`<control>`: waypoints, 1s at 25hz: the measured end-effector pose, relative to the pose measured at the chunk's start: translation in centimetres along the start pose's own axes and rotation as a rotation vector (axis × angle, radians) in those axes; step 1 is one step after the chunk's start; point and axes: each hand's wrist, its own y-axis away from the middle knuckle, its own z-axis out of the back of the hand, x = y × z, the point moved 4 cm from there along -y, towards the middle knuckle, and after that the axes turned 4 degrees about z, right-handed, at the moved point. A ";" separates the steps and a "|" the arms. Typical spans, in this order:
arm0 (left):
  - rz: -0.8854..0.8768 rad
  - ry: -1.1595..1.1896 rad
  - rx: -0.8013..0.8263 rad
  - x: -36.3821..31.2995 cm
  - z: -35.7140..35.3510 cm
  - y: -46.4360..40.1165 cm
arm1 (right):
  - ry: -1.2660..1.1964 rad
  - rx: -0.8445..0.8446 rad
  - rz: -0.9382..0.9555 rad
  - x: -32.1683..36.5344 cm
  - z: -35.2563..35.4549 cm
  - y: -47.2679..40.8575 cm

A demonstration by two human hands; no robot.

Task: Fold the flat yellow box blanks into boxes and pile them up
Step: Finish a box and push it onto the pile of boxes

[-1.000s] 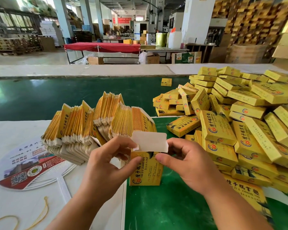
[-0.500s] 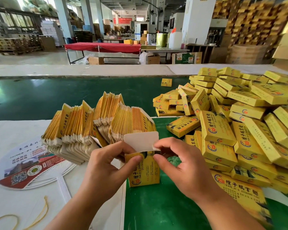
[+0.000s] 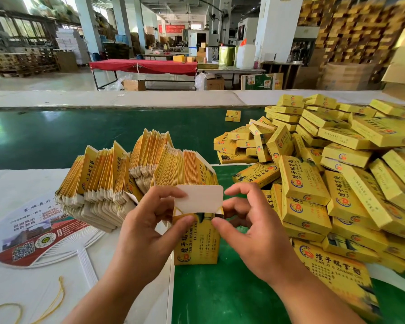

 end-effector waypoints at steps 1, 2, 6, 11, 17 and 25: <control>0.029 0.045 0.005 0.2 -0.1 0.0 | -0.029 0.007 -0.023 -0.1 0.0 0.0; 0.051 0.074 0.012 0.3 -0.1 -0.1 | -0.043 0.021 -0.036 -0.2 -0.1 0.0; 0.080 0.105 0.085 0.3 0.1 -0.5 | -0.034 0.075 0.003 0.2 0.0 -0.1; 0.113 0.146 0.122 0.3 0.2 -0.7 | -0.018 0.072 0.031 0.5 0.0 -0.2; 0.088 0.094 0.110 0.3 0.5 -0.6 | -0.004 0.043 0.024 0.3 0.0 -0.1; 0.060 -0.012 0.094 -0.2 0.8 -0.6 | -0.007 0.003 0.029 0.8 0.0 -0.1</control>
